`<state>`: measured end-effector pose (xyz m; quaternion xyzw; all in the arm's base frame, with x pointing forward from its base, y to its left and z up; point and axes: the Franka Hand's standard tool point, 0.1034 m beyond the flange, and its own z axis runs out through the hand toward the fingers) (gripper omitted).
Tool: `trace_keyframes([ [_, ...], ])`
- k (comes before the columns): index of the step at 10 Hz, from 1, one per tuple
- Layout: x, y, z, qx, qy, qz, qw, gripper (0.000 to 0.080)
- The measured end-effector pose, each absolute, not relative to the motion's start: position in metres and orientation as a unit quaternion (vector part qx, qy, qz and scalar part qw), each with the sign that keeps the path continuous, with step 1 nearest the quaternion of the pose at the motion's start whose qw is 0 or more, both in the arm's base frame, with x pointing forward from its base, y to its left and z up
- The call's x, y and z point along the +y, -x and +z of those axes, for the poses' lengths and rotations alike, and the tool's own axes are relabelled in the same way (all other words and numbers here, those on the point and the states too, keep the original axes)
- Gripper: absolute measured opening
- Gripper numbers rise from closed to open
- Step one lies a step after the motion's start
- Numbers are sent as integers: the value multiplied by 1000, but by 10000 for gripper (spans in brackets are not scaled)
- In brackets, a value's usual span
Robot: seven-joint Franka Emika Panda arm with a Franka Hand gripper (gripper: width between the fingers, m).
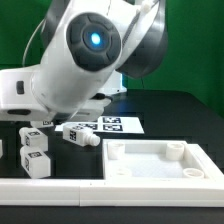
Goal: Assemble one leg
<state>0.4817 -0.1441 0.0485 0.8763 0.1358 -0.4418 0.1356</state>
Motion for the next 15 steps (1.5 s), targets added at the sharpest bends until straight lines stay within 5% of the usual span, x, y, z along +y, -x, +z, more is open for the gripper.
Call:
trace_keyframes([
  [5,-141,-483,46,144,-880,-431,137,649],
  [8,-149,-471,25,139,-871,-450,138,649],
  [12,-155,-469,19,137,-872,-449,137,649],
  [14,-155,-469,19,137,-872,-449,137,412],
  [15,-155,-469,18,137,-872,-449,137,412],
])
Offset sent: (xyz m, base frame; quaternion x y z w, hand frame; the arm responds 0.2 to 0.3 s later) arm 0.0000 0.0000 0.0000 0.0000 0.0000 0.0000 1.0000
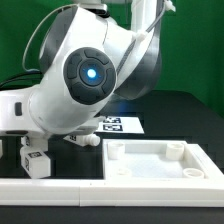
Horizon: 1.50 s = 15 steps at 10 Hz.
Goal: Assemble one leg
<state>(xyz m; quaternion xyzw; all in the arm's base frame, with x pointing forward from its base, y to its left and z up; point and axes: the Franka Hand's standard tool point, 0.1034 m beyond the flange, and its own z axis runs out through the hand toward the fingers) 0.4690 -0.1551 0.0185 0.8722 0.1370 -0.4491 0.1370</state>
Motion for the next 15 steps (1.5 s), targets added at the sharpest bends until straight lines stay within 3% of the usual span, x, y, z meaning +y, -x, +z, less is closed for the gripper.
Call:
trace_keyframes([
  [1,-155,-469,19,137,-872,-449,137,276],
  [3,-151,-471,25,139,-872,-449,137,276],
  [6,-124,-486,82,138,-870,-454,135,276],
  [7,-117,-494,93,142,-873,-446,138,276],
  [11,-117,-505,86,159,-888,-405,146,278],
  [12,-100,-504,89,127,-903,-382,151,278],
  [13,-71,-516,96,116,-921,-345,137,278],
  [15,-27,-539,103,73,-947,-280,137,278],
])
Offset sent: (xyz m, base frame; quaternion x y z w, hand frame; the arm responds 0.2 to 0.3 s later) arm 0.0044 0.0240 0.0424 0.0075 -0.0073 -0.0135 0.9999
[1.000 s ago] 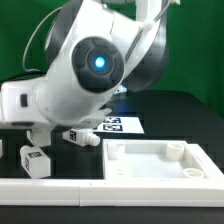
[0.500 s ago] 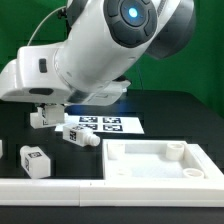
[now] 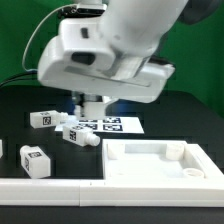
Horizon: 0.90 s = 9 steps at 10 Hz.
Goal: Assemble one leg
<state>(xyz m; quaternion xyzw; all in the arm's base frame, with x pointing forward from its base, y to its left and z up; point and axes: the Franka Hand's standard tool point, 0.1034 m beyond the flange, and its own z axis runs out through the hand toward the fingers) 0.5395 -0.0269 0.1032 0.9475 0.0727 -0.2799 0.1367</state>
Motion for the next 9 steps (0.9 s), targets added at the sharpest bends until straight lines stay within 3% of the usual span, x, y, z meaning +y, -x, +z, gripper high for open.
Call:
trace_keyframes([
  [2,-11,-561,111,66,-964,-222,130,278],
  [6,-4,-569,106,73,-988,-88,101,278],
  [8,32,-572,103,14,-999,1,34,278],
  [9,48,-578,109,-1,-1000,26,16,278],
])
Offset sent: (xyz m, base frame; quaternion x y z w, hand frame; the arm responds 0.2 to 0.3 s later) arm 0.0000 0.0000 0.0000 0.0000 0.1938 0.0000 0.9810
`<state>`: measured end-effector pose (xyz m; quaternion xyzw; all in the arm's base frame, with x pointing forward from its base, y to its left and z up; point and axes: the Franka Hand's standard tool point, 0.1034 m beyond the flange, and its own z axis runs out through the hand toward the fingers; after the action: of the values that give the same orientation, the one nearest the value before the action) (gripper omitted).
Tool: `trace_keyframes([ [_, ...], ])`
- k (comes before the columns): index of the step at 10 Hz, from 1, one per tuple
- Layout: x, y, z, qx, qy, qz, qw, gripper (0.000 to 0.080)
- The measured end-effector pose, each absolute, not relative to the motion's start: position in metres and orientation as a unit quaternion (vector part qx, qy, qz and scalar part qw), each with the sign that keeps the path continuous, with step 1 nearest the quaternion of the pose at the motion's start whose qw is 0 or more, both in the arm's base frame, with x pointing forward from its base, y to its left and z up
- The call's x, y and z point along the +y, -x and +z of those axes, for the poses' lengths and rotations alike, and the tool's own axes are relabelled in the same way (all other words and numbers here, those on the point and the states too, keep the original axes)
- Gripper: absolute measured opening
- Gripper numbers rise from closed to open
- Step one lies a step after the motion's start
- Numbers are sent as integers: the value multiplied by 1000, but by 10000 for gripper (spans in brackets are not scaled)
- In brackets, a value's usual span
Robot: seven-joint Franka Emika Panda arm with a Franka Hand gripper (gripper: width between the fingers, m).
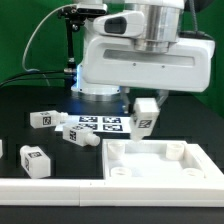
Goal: Assemble one leg
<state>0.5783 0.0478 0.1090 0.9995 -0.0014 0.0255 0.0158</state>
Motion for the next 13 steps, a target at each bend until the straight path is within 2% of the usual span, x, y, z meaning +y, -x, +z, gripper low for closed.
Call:
trace_keyframes([
  [2,82,-601,132,-28,-994,108,-5,278],
  [5,82,-601,129,-17,-982,190,-7,278],
  [6,84,-605,131,-14,-971,238,-9,278],
  [7,90,-604,125,-5,-959,284,-9,278],
  [8,93,-608,118,2,-954,300,-4,278],
  [9,90,-616,116,19,-952,307,9,278],
  [10,89,-625,122,24,-951,308,13,278],
  [13,89,-622,119,28,-951,307,14,278],
])
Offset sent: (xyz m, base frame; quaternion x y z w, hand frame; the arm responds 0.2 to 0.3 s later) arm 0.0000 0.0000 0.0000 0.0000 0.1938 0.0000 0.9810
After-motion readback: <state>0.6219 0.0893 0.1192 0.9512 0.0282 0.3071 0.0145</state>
